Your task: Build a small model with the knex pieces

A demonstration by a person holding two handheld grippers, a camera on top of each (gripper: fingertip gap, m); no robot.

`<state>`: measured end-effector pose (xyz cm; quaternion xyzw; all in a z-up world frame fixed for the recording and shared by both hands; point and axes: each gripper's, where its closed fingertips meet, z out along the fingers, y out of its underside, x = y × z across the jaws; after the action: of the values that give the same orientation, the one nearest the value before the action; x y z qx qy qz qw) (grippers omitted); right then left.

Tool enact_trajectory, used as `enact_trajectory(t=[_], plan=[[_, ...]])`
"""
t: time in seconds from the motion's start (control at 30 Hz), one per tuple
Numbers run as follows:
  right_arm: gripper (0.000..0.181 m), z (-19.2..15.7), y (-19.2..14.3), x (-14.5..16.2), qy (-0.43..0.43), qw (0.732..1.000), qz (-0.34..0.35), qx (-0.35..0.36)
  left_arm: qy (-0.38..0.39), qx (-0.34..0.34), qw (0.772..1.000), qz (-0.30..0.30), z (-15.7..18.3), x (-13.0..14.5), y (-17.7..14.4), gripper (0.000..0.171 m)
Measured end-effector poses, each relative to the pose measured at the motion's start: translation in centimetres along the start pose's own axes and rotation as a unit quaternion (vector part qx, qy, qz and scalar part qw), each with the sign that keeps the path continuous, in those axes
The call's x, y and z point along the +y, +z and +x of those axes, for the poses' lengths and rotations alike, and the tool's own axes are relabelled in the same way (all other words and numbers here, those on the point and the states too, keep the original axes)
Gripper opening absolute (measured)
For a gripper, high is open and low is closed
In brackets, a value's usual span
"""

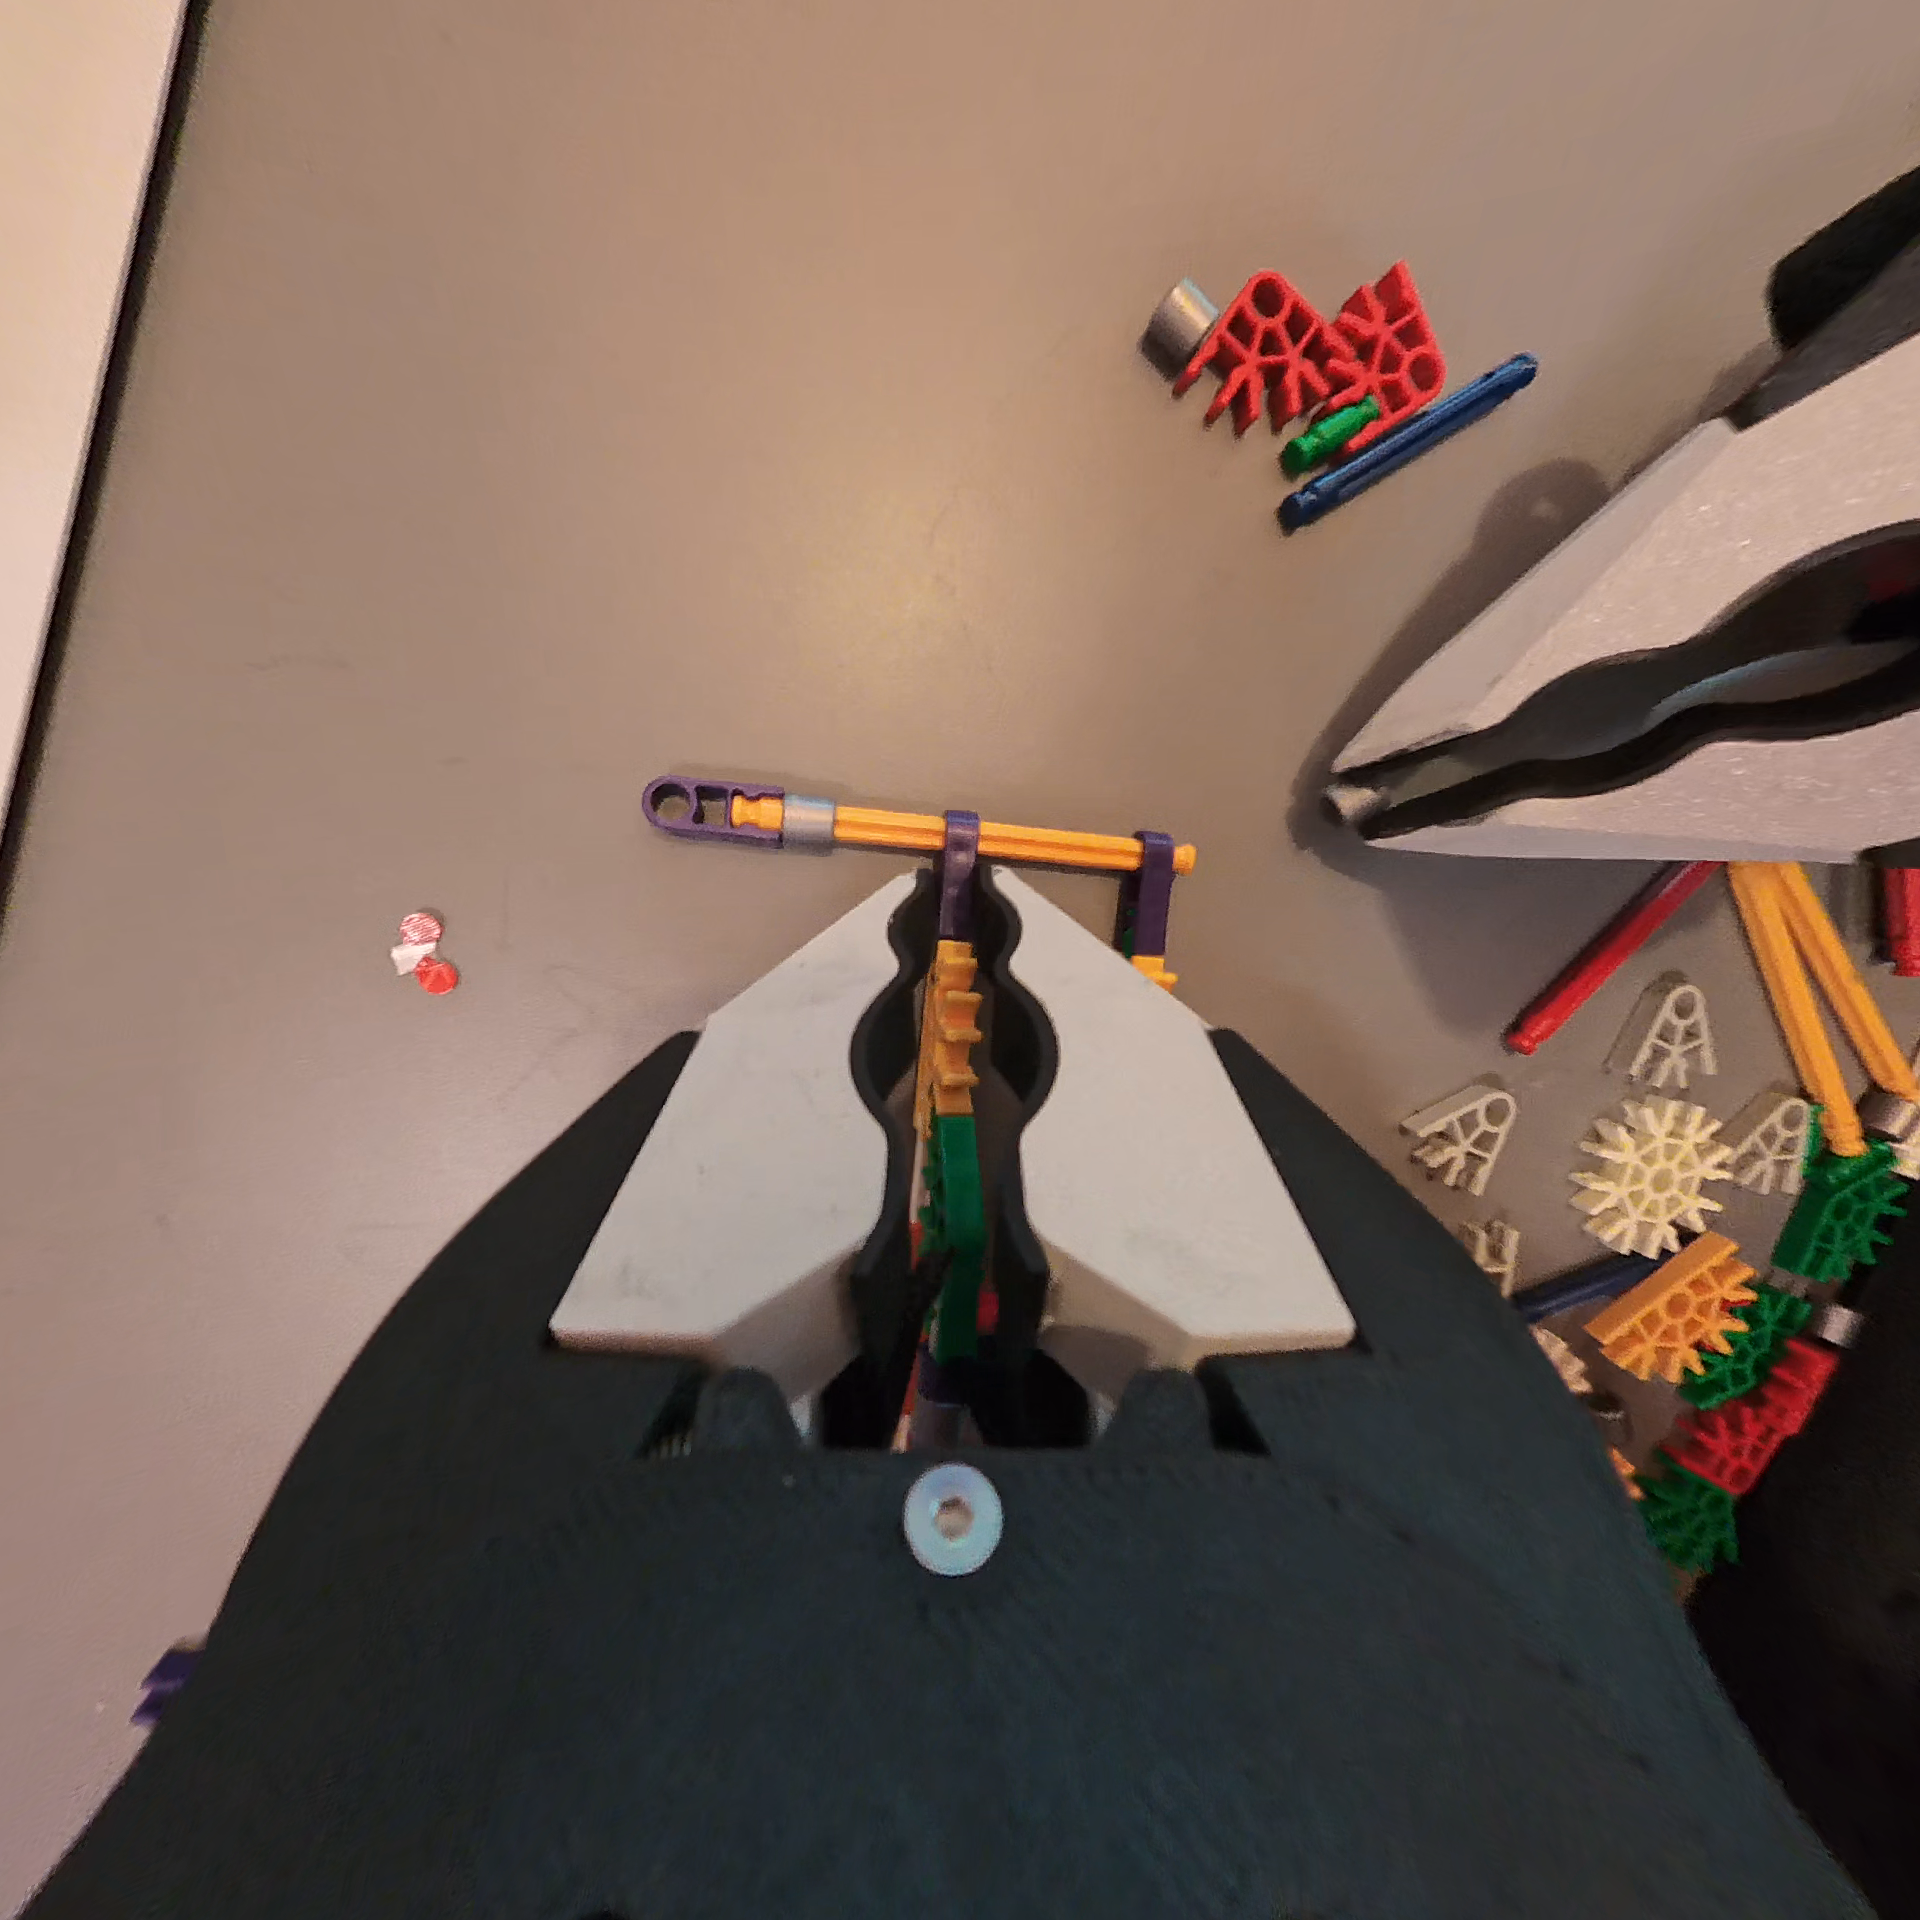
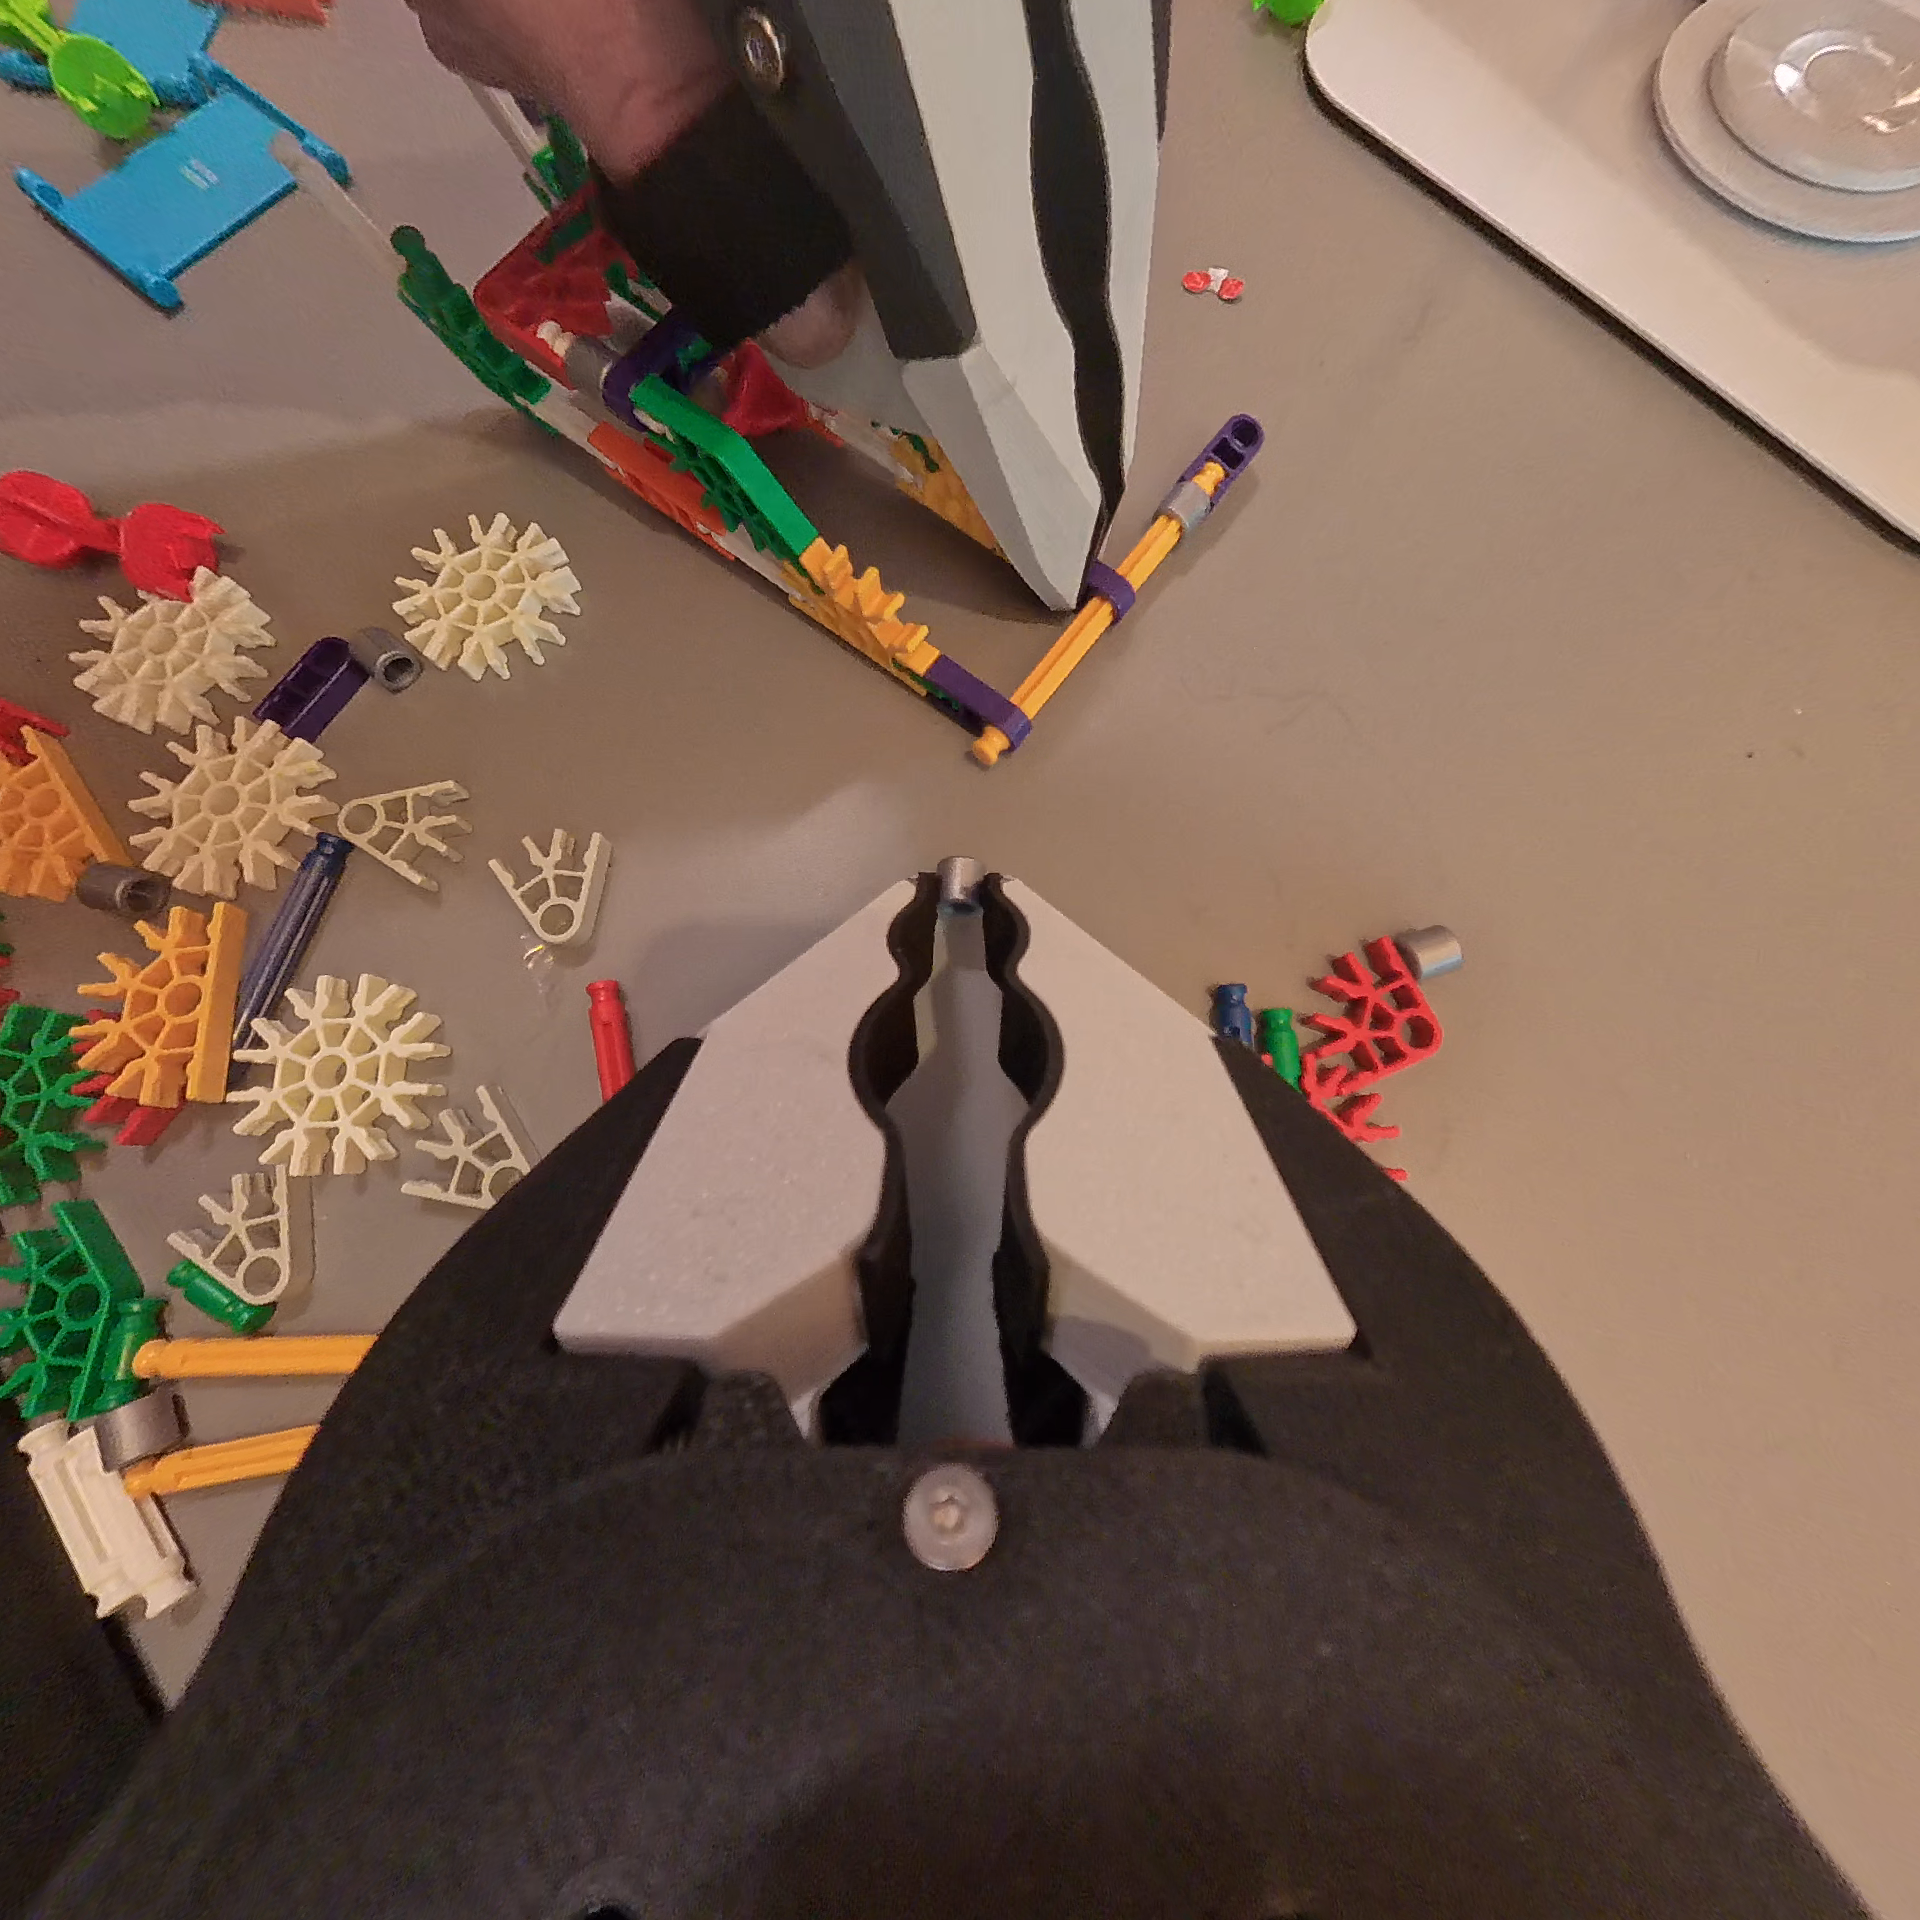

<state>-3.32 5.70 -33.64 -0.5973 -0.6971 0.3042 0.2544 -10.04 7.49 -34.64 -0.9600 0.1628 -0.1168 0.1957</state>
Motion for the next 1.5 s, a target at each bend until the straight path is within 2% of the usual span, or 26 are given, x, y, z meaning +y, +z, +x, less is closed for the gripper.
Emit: enact_trajectory(t=[0.07,0.2,0.37,0.43,0.53,0.73,1.07,1.5], plan=[[0.006,-0.1,0.1,0.1,-0.003,1.000,-0.004,-0.001,0.006,0.010,1.000,0.002,0.1,-0.2,-0.4,0.006],[0.006,0.0,-0.1,0.0,-0.005,1.000,-0.004,0.000,0.032,0.010,0.999,0.010,-1.3,-0.9,-1.6,0.038],[0.006,0.2,0.0,0.1,0.000,1.000,-0.004,0.003,0.102,-0.016,0.994,-0.035,-1.8,-0.4,0.3,0.087],[0.006,0.3,0.1,0.2,-0.001,1.000,-0.005,0.005,0.112,-0.014,0.993,-0.018,-1.7,-1.0,0.6,0.085],[0.006,0.4,0.2,0.2,-0.003,1.000,-0.005,0.008,0.121,-0.019,0.992,-0.011,-1.9,-1.2,0.4,0.053],[0.006,0.8,0.2,-0.2,0.016,1.000,0.008,0.010,0.117,-0.031,0.993,0.004,-2.0,-1.1,0.4,0.038],[0.006,1.5,0.0,-1.3,0.051,0.998,0.033,0.016,0.023,-0.041,0.998,0.042,-2.7,-0.8,-0.1,0.037],[0.006,2.0,0.4,-1.7,0.103,0.994,0.037,0.018,-0.028,-0.075,0.996,0.049,-2.9,-0.5,-0.3,0.037]])
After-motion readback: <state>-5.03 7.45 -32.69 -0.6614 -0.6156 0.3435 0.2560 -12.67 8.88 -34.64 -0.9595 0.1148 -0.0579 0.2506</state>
